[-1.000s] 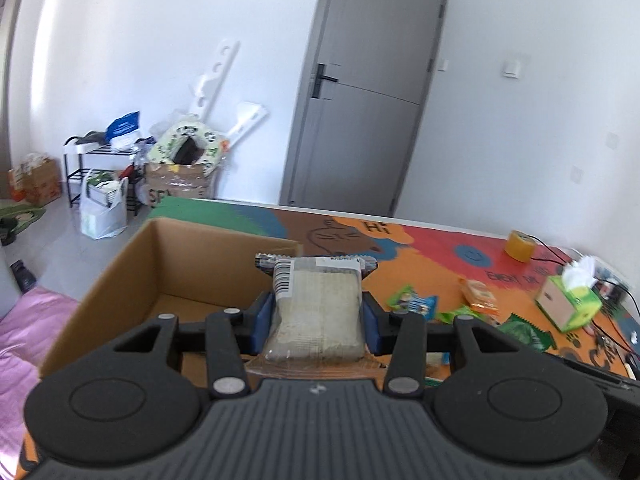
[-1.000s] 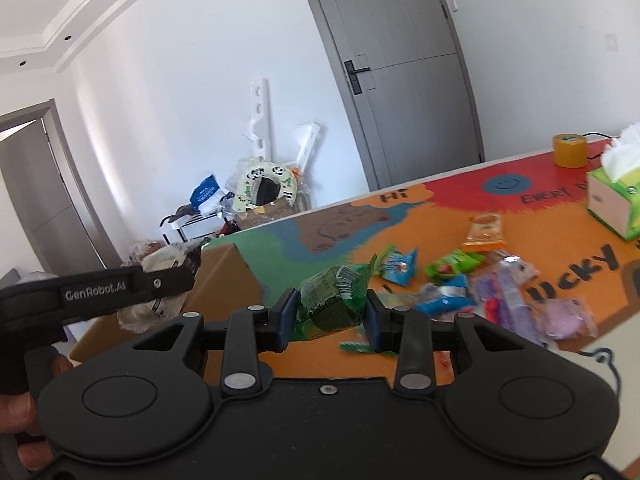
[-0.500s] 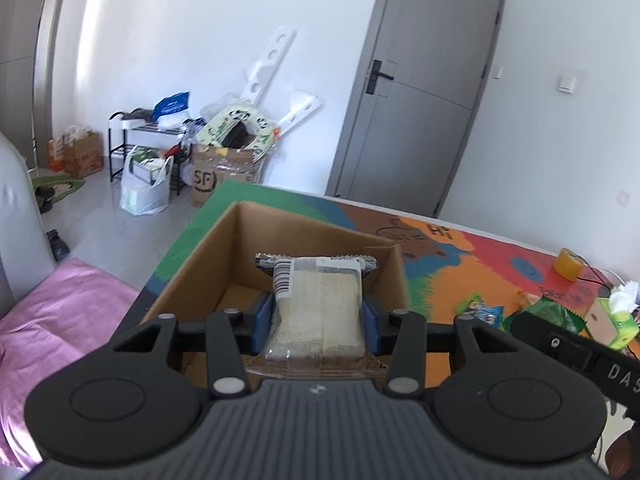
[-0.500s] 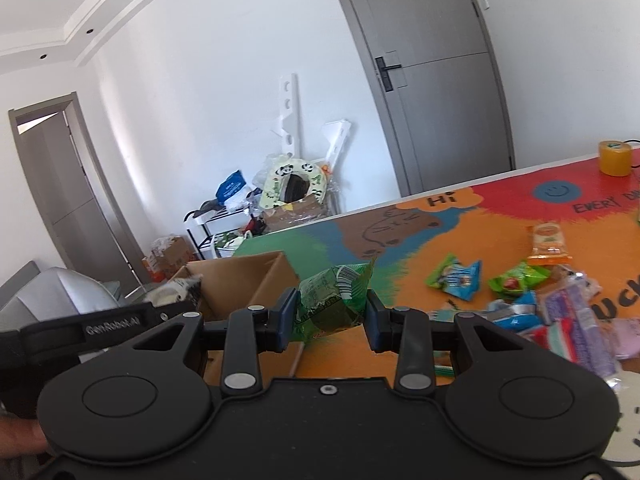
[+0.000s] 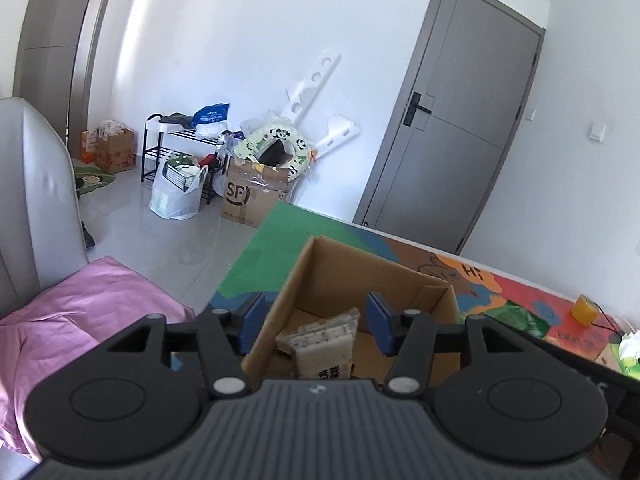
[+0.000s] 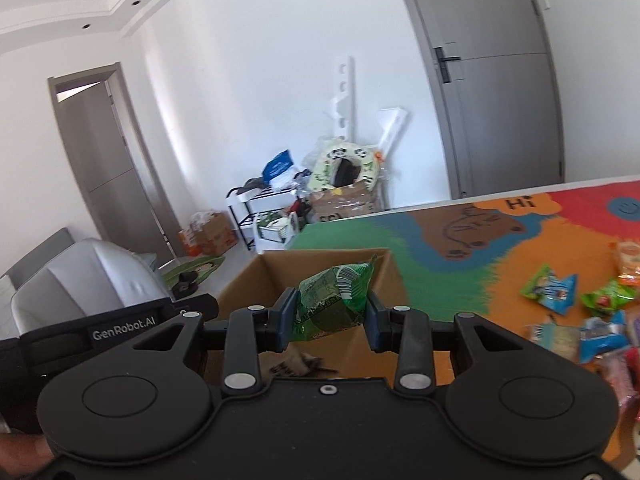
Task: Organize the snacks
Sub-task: 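Carry both snacks to the cardboard box and open both grippers inside, then move both tools back from the box toward the snack pile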
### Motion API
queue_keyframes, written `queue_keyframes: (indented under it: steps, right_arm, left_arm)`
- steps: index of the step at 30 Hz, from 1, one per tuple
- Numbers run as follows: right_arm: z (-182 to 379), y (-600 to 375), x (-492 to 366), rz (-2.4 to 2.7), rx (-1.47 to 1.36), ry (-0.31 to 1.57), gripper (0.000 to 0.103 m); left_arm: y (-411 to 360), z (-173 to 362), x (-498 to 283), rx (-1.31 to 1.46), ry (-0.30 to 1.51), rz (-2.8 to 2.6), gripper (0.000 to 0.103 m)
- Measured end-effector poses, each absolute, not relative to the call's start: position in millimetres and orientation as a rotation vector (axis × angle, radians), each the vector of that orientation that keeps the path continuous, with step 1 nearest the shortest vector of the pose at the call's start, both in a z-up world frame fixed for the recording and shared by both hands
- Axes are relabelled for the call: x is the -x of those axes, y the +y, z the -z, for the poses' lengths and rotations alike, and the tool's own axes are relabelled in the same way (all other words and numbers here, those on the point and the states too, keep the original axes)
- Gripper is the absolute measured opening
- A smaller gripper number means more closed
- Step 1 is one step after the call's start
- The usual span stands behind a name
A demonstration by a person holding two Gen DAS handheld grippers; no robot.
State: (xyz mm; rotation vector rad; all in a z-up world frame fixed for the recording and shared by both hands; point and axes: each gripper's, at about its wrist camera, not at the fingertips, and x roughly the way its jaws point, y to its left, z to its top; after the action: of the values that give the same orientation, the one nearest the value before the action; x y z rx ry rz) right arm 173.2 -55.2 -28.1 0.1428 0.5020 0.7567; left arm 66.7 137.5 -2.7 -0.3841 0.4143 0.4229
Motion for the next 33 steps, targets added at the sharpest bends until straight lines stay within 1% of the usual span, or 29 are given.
queue_keyframes:
  steps: [2,3,5,7,10,14,16,24,26,30,33]
  right_arm:
    - [27.1,-48.2,-171.6,-0.765,-0.136,0.507,0.036]
    - [25.9,-45.1,-169.8,-0.767,-0.129,0.507,0.036]
    - [24.0,-42.8,-168.9,-0.764,-0.123,0.513,0.039]
    - [22.5,-44.8,-168.2,-0.751,-0.126,0.509,0.054]
    - [23.0,-56.8,-169.9,-0.723,-0.146,0.512,0.057]
    - [26.0,-78.6,-172.7,-0.679,-0.178,0.527,0.058]
    - [27.7,-91.3,-171.7,-0.66,-0.186,0.527,0.063]
    - [34.6,-140.5,-165.7,-0.584,-0.215,0.537,0.066]
    - [35.4,-153.1,-164.3,-0.565,-0.219,0.534,0.067]
    - [34.4,-176.6,-156.9,-0.525,-0.222,0.515,0.075]
    - [34.0,-192.9,-152.7,-0.507,-0.229,0.501,0.078]
  left_arm:
    - [141.2,1.1,-61.0,0.391,0.408,-0.426,0.061]
    - [142.4,0.9,-59.1,0.395,0.408,-0.429,0.061]
    - [143.9,0.7,-57.9,0.402,0.41,-0.429,0.065]
    - [144.2,0.9,-59.0,0.404,0.415,-0.429,0.068]
    - [141.5,0.2,-62.9,0.401,0.426,-0.424,0.072]
    - [126.1,-1.7,-64.2,0.386,0.424,-0.398,0.082]
    - [116.2,-2.0,-65.5,0.37,0.426,-0.377,0.086]
    - [75.9,0.9,-73.1,0.325,0.458,-0.297,0.09]
    - [66.3,2.2,-74.8,0.319,0.467,-0.28,0.091]
    - [46.4,1.4,-76.8,0.3,0.472,-0.242,0.094]
    - [30.8,0.8,-78.7,0.293,0.475,-0.211,0.095]
